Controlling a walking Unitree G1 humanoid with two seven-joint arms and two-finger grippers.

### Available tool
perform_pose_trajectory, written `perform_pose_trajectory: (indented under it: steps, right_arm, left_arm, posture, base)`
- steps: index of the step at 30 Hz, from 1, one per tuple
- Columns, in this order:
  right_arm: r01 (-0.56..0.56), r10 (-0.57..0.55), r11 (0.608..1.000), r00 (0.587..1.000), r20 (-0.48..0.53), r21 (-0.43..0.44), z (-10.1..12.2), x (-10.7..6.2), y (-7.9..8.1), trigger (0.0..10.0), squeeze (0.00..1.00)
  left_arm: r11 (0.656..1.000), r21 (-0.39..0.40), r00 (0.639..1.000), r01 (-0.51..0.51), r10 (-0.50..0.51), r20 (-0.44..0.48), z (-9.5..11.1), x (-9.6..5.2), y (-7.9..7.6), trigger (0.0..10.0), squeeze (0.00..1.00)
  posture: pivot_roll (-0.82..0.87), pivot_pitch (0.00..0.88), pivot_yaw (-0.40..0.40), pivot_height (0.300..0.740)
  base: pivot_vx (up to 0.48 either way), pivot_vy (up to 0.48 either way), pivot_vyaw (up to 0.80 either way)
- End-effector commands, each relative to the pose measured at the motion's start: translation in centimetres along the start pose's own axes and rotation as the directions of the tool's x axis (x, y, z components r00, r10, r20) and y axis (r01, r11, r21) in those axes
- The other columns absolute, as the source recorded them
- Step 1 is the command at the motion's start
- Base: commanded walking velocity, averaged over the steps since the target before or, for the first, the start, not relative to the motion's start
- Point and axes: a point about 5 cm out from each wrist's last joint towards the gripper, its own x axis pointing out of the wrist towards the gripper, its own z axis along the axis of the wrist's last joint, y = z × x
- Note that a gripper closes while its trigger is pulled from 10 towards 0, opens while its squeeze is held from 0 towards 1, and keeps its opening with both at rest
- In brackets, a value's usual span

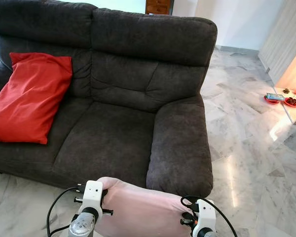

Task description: Move the pillow to the sofa from floor

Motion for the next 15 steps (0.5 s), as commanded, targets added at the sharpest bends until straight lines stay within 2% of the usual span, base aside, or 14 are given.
perform_pose_trajectory:
  steps: [1, 15]
  right_arm:
    - [0.157, -0.160, 0.986, 0.986, 0.054, 0.057, 0.95, -0.89, -3.87, 10.0, 0.00]
    - [0.159, -0.162, 0.986, 0.985, 0.051, 0.059, 0.92, -0.90, -3.87, 10.0, 0.00]
  left_arm:
    - [0.986, -0.037, 0.986, -0.162, 0.164, 0.038, 0.91, 0.03, 3.53, 10.0, 0.00]
    - [0.986, -0.036, 0.985, -0.165, 0.167, 0.034, 0.84, 0.00, 3.58, 10.0, 0.00]
  posture:
    - [0.09, 0.000, -0.081, 0.740]
    - [0.09, 0.000, -0.080, 0.740]
  base:
    - [0.000, 0.330, 0.00]
    - [0.000, 0.328, 0.00]
